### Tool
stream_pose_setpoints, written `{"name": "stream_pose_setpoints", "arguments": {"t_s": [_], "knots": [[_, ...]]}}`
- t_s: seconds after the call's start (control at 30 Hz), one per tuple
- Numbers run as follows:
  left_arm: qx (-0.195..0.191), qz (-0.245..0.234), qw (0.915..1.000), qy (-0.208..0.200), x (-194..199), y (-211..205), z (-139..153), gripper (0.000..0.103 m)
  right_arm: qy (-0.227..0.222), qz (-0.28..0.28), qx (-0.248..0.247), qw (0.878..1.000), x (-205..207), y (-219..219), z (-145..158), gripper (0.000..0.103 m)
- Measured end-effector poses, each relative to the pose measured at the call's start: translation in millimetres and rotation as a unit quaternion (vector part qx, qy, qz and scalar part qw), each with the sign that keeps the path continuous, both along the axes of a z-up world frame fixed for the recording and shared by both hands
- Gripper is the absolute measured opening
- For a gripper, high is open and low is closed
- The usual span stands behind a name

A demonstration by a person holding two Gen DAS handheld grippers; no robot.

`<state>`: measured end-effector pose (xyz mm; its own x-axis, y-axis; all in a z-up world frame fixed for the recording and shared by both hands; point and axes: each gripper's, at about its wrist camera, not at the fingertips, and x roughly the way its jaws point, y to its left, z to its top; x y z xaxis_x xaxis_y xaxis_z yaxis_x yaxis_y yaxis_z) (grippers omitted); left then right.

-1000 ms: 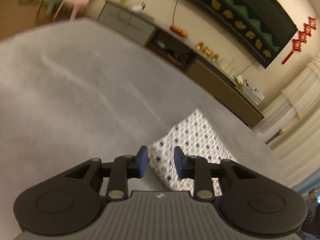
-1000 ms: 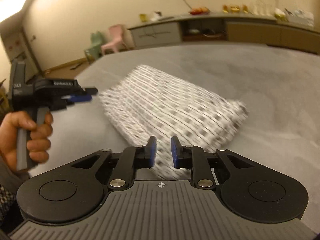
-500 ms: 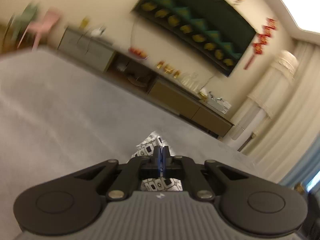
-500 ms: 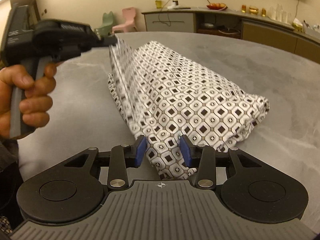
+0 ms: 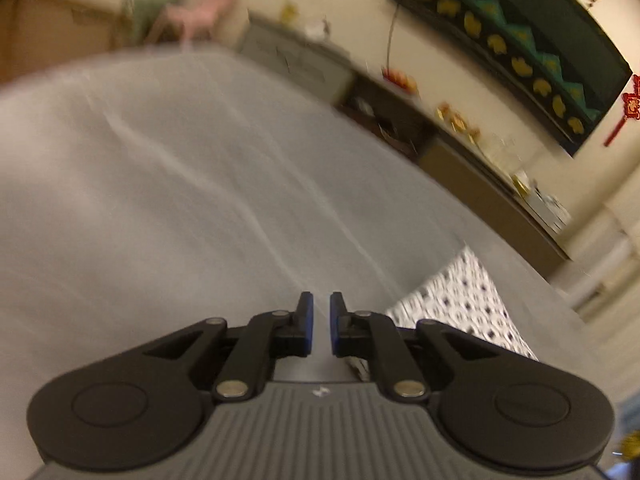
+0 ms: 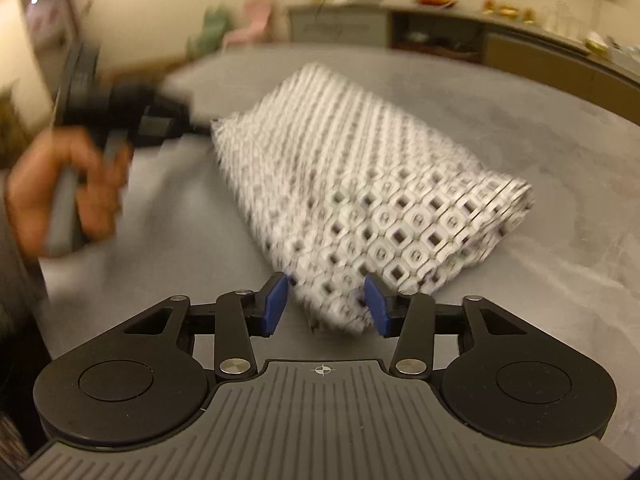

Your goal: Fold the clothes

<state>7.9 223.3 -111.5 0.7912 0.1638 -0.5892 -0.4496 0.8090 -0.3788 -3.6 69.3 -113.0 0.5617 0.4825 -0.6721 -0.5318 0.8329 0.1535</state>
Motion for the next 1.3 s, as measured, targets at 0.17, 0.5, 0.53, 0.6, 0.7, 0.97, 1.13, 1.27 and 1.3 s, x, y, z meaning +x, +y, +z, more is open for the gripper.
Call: {"name": "stream_pose_setpoints", "arguments": {"t_s": [0.17, 0.5, 0.53, 0.6, 0.7, 0.97, 1.13, 1.27, 1.3], "knots": [[0.076, -0.121, 0.9897, -0.008, 7.5, -57.0, 23.9, 0.012, -0.019, -0.035, 0.022, 0.999, 28.5, -1.9, 24.3, 0.038], [0.11, -0.199, 0.9709, 0.076, 59.2, -122.7, 2.6, 0.009, -0.02, -0.031, -0.144, 0.989, 164.4, 11.1, -13.8, 0.016], [0.114, -0.196, 0.9709, 0.077, 63.6, -122.5, 6.4, 0.008, -0.02, -0.029, -0.146, 0.989, 172.4, 11.2, -12.5, 0.015], [0.108, -0.219, 0.9683, 0.053, 62.2, -123.3, 17.6, 0.011, -0.03, -0.043, -0.136, 0.989, 176.9, 6.4, -2.0, 0.016], [0.098, -0.259, 0.9599, 0.04, 78.0, -130.5, 29.1, 0.012, -0.047, -0.051, -0.064, 0.996, 158.4, -10.2, 19.3, 0.022], [0.063, -0.253, 0.9578, 0.12, 160.7, -116.6, -3.2, 0.004, -0.005, -0.061, -0.042, 0.997, 135.0, -42.1, -11.7, 0.024], [0.005, -0.204, 0.9756, 0.08, 157.3, -91.5, 11.8, 0.014, 0.015, -0.114, 0.016, 0.993, 107.5, -95.6, -22.2, 0.04], [-0.02, -0.231, 0.9718, 0.045, 111.5, -88.2, 23.4, 0.015, 0.002, -0.136, 0.041, 0.99, 92.5, -113.0, -10.0, 0.04], [-0.033, -0.247, 0.9679, 0.034, 96.5, -90.9, 25.3, 0.017, -0.006, -0.126, 0.047, 0.991, 88.6, -110.3, -3.8, 0.04]]}}
